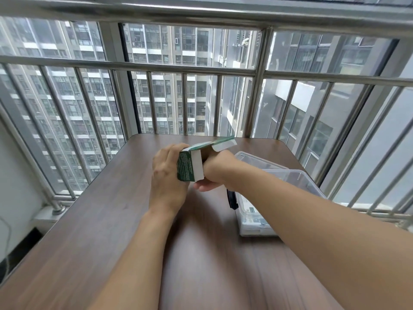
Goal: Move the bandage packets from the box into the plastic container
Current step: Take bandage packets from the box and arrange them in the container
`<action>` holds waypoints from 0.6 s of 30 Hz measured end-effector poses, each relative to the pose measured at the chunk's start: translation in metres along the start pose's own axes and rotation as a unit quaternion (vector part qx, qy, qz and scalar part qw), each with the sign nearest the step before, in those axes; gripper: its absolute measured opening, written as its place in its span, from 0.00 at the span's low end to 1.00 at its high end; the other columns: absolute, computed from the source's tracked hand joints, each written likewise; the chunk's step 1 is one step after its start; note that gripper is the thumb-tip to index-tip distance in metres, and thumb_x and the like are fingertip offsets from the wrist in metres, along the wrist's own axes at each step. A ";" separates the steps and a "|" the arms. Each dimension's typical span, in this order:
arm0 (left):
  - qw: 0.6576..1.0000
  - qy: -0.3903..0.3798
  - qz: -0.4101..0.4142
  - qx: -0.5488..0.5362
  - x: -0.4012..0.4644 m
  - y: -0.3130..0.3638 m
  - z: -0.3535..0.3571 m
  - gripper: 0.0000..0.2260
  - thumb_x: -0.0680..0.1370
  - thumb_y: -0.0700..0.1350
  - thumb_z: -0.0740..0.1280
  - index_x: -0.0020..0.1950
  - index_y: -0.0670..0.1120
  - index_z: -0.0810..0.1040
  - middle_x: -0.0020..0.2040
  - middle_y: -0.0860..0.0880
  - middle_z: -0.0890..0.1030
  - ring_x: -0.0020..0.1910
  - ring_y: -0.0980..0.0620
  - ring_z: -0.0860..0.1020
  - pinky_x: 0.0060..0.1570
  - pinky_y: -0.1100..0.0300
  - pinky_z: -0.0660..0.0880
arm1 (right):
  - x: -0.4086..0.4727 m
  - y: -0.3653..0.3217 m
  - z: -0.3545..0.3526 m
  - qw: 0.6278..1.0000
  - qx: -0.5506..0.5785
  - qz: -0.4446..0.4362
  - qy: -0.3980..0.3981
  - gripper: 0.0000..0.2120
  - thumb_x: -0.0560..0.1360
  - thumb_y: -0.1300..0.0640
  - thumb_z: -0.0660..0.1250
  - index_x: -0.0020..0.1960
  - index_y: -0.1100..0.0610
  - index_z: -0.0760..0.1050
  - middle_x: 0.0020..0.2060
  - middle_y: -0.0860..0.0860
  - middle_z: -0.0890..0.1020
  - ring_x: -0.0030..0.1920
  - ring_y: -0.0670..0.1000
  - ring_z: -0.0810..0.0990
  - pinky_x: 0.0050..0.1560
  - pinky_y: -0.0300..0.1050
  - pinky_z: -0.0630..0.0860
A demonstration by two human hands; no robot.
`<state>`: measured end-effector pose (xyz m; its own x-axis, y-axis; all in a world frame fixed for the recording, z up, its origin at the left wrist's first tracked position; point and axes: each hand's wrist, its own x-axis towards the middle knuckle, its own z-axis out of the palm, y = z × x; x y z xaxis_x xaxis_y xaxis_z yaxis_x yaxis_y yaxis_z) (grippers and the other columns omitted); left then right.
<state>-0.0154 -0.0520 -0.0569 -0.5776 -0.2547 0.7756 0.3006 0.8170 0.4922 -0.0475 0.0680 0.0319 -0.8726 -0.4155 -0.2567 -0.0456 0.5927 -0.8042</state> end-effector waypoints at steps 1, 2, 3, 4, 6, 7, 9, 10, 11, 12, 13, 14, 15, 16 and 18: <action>1.000 0.006 -0.002 -0.001 0.000 0.000 0.000 0.27 0.68 0.31 0.72 0.62 0.51 0.75 0.57 0.49 0.78 0.57 0.43 0.73 0.55 0.63 0.64 | -0.003 0.000 -0.002 1.000 0.010 -0.005 -0.006 0.14 0.79 0.67 0.58 0.56 0.70 0.80 0.43 0.66 0.86 0.34 0.59 0.83 0.36 0.45 0.84; 1.000 0.014 -0.008 -0.005 0.001 0.000 0.000 0.26 0.68 0.31 0.72 0.62 0.49 0.76 0.56 0.50 0.78 0.57 0.43 0.73 0.54 0.62 0.65 | -0.005 -0.001 -0.004 1.000 0.028 -0.014 -0.005 0.14 0.78 0.68 0.58 0.57 0.69 0.80 0.46 0.66 0.86 0.37 0.60 0.83 0.39 0.48 0.84; 1.000 0.024 -0.014 -0.012 0.001 0.000 0.000 0.25 0.68 0.31 0.73 0.62 0.48 0.76 0.56 0.52 0.77 0.57 0.44 0.73 0.55 0.60 0.66 | -0.008 -0.002 -0.008 0.999 0.041 -0.025 -0.001 0.14 0.77 0.70 0.59 0.57 0.68 0.81 0.47 0.66 0.86 0.37 0.60 0.83 0.39 0.49 0.84; 0.999 0.034 -0.021 -0.019 0.002 -0.001 0.000 0.25 0.68 0.32 0.74 0.62 0.48 0.76 0.56 0.55 0.75 0.57 0.44 0.73 0.55 0.58 0.68 | -0.010 -0.003 -0.011 0.998 0.048 -0.035 0.001 0.13 0.76 0.71 0.61 0.57 0.67 0.81 0.47 0.65 0.86 0.36 0.59 0.83 0.37 0.50 0.85; 0.998 0.050 -0.033 -0.030 0.002 -0.004 0.001 0.27 0.68 0.34 0.78 0.63 0.50 0.76 0.56 0.56 0.74 0.56 0.46 0.74 0.55 0.57 0.69 | -0.014 -0.004 -0.017 0.998 0.035 -0.050 0.010 0.12 0.74 0.72 0.64 0.54 0.66 0.82 0.42 0.62 0.86 0.34 0.57 0.84 0.37 0.52 0.86; 0.997 0.055 -0.041 -0.036 0.002 -0.005 0.001 0.28 0.68 0.36 0.79 0.63 0.51 0.75 0.56 0.55 0.75 0.56 0.47 0.74 0.55 0.57 0.70 | -0.015 -0.005 -0.018 0.998 0.021 -0.060 0.020 0.11 0.73 0.71 0.66 0.52 0.66 0.83 0.40 0.62 0.86 0.35 0.57 0.84 0.39 0.54 0.86; 0.995 0.062 -0.050 -0.053 0.003 -0.003 0.003 0.28 0.68 0.37 0.80 0.63 0.52 0.74 0.56 0.51 0.78 0.55 0.47 0.75 0.53 0.55 0.72 | -0.011 -0.006 -0.018 0.996 0.007 -0.075 0.045 0.10 0.73 0.71 0.66 0.51 0.66 0.84 0.41 0.63 0.86 0.36 0.58 0.86 0.40 0.57 0.86; 0.995 0.069 -0.045 -0.059 0.003 -0.001 0.004 0.28 0.68 0.36 0.80 0.63 0.52 0.74 0.56 0.50 0.78 0.55 0.48 0.75 0.53 0.54 0.73 | -0.011 -0.007 -0.017 0.995 0.006 -0.081 0.056 0.11 0.73 0.71 0.65 0.51 0.66 0.84 0.42 0.64 0.86 0.38 0.59 0.87 0.40 0.58 0.86; 0.995 0.077 -0.033 -0.058 0.002 0.000 0.004 0.28 0.68 0.35 0.79 0.63 0.51 0.75 0.57 0.50 0.78 0.55 0.48 0.75 0.54 0.53 0.73 | -0.012 -0.008 -0.015 0.995 -0.006 -0.084 0.057 0.11 0.75 0.71 0.64 0.51 0.66 0.83 0.43 0.63 0.86 0.40 0.61 0.87 0.40 0.58 0.86; 0.995 0.085 -0.016 -0.049 0.001 0.002 0.004 0.28 0.68 0.33 0.78 0.63 0.50 0.75 0.57 0.50 0.78 0.56 0.47 0.75 0.54 0.54 0.73 | -0.011 -0.008 -0.013 0.995 -0.024 -0.080 0.051 0.10 0.75 0.71 0.64 0.51 0.65 0.83 0.42 0.62 0.86 0.41 0.61 0.87 0.40 0.56 0.86; 0.996 0.087 0.003 -0.033 0.000 0.002 0.003 0.28 0.68 0.32 0.77 0.64 0.49 0.74 0.59 0.48 0.78 0.57 0.46 0.75 0.55 0.54 0.72 | -0.009 -0.009 -0.011 0.995 -0.054 -0.072 0.035 0.08 0.76 0.71 0.66 0.49 0.65 0.82 0.41 0.60 0.86 0.42 0.59 0.87 0.40 0.52 0.86; 0.996 0.084 0.016 -0.016 -0.001 0.002 0.003 0.29 0.68 0.30 0.76 0.64 0.48 0.74 0.60 0.46 0.78 0.58 0.43 0.75 0.56 0.54 0.72 | -0.008 -0.010 -0.009 0.996 -0.068 -0.055 0.024 0.07 0.75 0.72 0.67 0.44 0.64 0.81 0.36 0.57 0.86 0.43 0.57 0.87 0.40 0.46 0.84; 0.997 0.078 0.025 -0.004 -0.001 0.002 0.003 0.29 0.68 0.30 0.75 0.65 0.48 0.74 0.61 0.44 0.78 0.59 0.40 0.75 0.58 0.54 0.71 | -0.008 -0.012 -0.009 0.996 -0.079 -0.036 0.013 0.10 0.76 0.72 0.67 0.39 0.61 0.79 0.32 0.54 0.85 0.43 0.55 0.85 0.38 0.40 0.82; 0.997 0.072 0.031 0.006 -0.002 0.002 0.003 0.29 0.67 0.29 0.75 0.65 0.48 0.73 0.61 0.43 0.78 0.59 0.39 0.74 0.59 0.54 0.71 | -0.006 -0.013 -0.008 0.996 -0.082 -0.029 0.003 0.12 0.76 0.71 0.67 0.36 0.60 0.77 0.30 0.52 0.84 0.44 0.54 0.83 0.40 0.37 0.79; 0.997 0.061 0.034 0.027 -0.002 0.002 0.003 0.29 0.67 0.29 0.73 0.65 0.48 0.73 0.61 0.42 0.78 0.60 0.37 0.74 0.61 0.58 0.67 | -0.006 -0.017 -0.006 0.996 -0.081 -0.020 0.007 0.07 0.74 0.70 0.69 0.39 0.62 0.81 0.41 0.55 0.88 0.49 0.55 0.82 0.50 0.39 0.77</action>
<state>-0.0156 -0.0485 -0.0584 -0.4602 -0.2561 0.8501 0.2932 0.8599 0.4178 -0.0444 0.0646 0.0501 -0.8754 -0.4313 -0.2181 -0.1571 0.6807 -0.7155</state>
